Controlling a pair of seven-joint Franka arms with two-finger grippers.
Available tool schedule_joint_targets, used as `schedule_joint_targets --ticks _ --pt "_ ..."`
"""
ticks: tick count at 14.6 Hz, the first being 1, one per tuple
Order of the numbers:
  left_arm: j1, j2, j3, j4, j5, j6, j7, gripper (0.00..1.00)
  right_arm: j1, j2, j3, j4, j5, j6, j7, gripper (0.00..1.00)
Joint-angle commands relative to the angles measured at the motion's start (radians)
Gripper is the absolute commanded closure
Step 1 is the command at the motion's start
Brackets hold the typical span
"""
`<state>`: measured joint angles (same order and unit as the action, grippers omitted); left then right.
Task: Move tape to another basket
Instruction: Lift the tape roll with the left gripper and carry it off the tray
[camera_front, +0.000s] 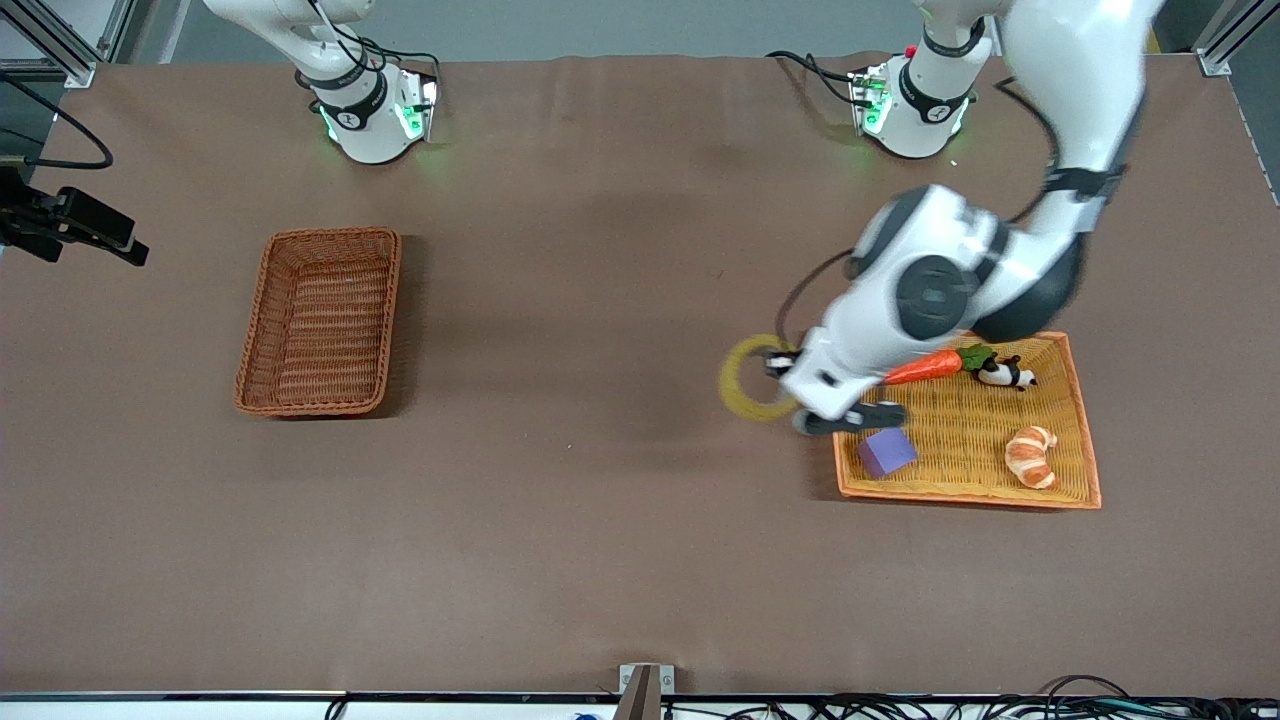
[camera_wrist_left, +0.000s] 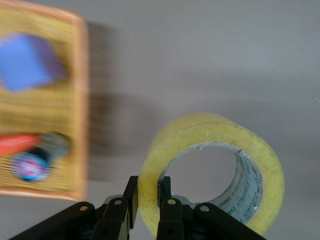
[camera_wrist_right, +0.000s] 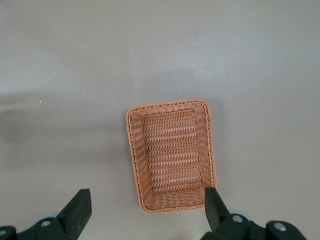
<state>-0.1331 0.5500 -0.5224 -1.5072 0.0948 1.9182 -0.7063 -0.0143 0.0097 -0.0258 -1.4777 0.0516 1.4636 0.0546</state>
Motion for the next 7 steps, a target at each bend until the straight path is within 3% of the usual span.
schedule_joint_targets --ticks 1,3,7 --pt "-0.11 0.129 0.001 0.139 0.025 0.004 -0.079 1.0 -0.018 0.0 0.01 -0.003 0.002 -0.005 -0.013 0.0" --pt "-0.21 0.169 0.024 0.145 0.034 0.105 -0.131 1.0 -0.018 0.0 0.01 -0.003 0.004 -0.005 -0.013 0.0" --pt "-0.426 0.247 0.178 0.147 0.034 0.247 -0.156 1.0 -0.018 0.0 0.01 -0.003 0.004 -0.005 -0.013 0.0"
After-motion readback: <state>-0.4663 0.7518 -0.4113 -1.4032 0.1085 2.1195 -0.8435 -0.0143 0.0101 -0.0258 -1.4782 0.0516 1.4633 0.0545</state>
